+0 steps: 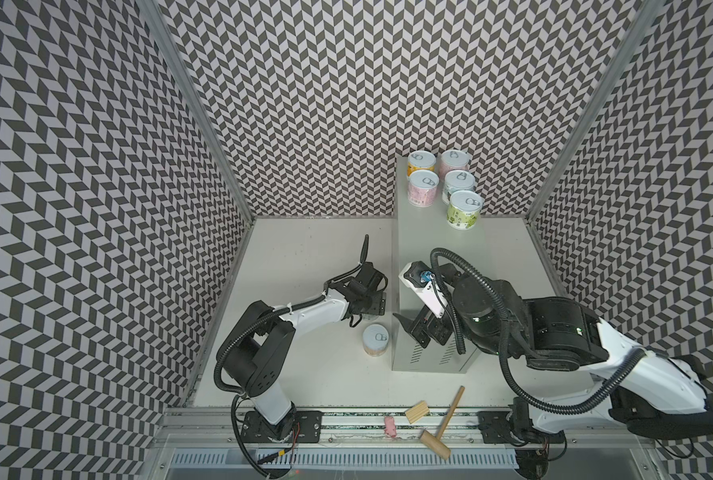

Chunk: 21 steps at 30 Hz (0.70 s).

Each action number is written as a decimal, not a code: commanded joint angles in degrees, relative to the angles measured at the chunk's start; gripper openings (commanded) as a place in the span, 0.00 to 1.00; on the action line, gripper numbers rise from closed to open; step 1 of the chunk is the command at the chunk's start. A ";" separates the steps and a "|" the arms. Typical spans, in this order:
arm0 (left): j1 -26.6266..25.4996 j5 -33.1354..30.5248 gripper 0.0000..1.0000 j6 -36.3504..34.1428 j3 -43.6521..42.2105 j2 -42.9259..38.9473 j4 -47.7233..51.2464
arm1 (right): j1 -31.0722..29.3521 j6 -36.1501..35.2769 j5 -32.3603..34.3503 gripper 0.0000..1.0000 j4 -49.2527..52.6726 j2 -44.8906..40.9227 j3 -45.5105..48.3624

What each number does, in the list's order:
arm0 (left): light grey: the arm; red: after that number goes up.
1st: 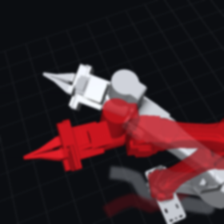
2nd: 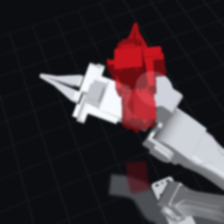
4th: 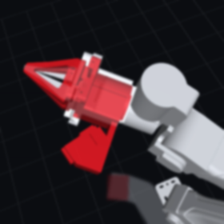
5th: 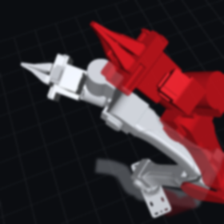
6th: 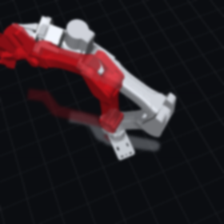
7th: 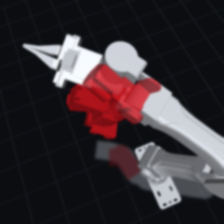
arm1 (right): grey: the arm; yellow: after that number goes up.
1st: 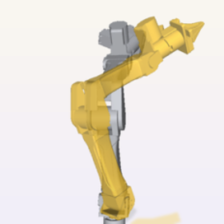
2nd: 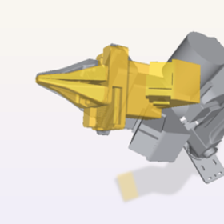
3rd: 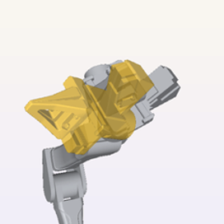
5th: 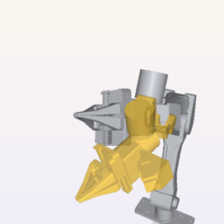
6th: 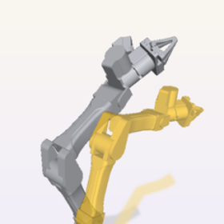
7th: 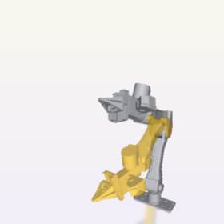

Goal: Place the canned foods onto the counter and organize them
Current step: 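Lift the teal-labelled can onto the cabinet top while the right gripper withdraws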

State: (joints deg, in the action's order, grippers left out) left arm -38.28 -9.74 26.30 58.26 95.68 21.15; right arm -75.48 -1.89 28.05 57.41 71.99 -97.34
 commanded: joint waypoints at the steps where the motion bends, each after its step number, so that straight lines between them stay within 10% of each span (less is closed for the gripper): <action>1: -0.30 -2.96 0.76 1.63 1.24 -0.75 -0.51 | -0.11 0.75 1.92 0.99 -1.95 0.02 -0.09; 15: 3.03 -1.69 0.52 -3.19 6.19 -13.00 10.26 | 0.26 0.53 8.99 0.99 -2.28 1.81 -1.33; 21: 3.78 -1.40 0.51 -8.88 12.38 -19.29 17.04 | 12.30 3.78 6.04 0.99 -7.91 -0.53 1.11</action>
State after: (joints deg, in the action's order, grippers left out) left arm -34.83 -11.11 20.82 66.52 80.09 35.38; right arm -67.72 -0.32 34.72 55.27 73.45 -97.23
